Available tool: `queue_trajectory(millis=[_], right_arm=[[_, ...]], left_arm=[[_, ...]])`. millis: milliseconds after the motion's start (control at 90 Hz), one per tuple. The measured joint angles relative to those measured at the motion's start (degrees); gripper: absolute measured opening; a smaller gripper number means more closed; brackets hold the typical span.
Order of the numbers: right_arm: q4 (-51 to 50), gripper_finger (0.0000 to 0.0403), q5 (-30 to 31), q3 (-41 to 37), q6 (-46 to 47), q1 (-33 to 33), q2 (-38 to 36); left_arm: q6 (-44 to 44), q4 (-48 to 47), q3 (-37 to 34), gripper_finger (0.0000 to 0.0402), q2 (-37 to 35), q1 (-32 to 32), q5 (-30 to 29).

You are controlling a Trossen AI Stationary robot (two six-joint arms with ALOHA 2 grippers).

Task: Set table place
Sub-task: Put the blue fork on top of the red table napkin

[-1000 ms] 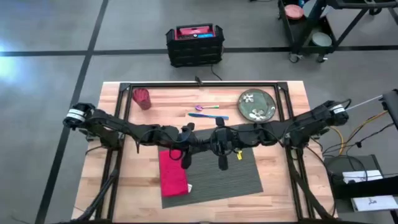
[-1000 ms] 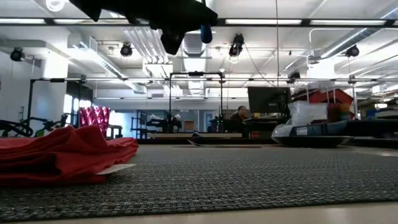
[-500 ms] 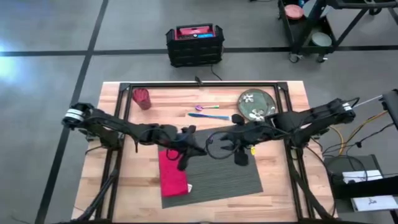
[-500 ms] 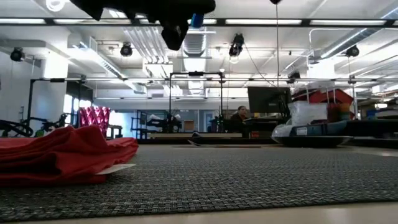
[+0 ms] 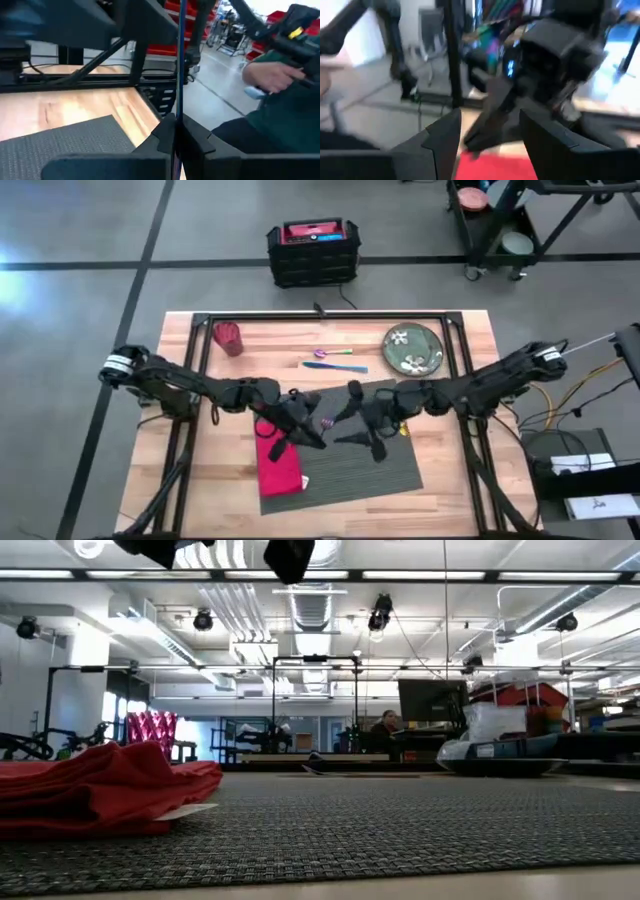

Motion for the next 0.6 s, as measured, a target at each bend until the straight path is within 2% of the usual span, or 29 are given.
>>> queue_trajectory(millis=[211, 367, 478, 600], right_arm=[[0.88, 0.0184, -8.61, 5.73, -0.92, -0.51, 5.27], [-1.20, 0.0158, -15.42, 10.38, -2.19, -0.90, 7.35], [-6.18, 0.0124, -16.01, 12.15, -3.19, -1.21, 7.63], [-6.44, 0.0083, -15.99, 12.27, -3.19, -1.34, 7.65]], left_arm=[[-0.07, -0.09, 0.01, 0.0000, 0.02, 0.02, 0.65], [-0.06, -0.06, 0.00, 0.0000, 0.07, -0.02, 2.24], [-0.07, 0.28, 0.00, 0.0000, 0.07, -0.24, 3.63], [-0.06, 0.94, 0.00, 0.0000, 0.07, -0.31, 4.00]])
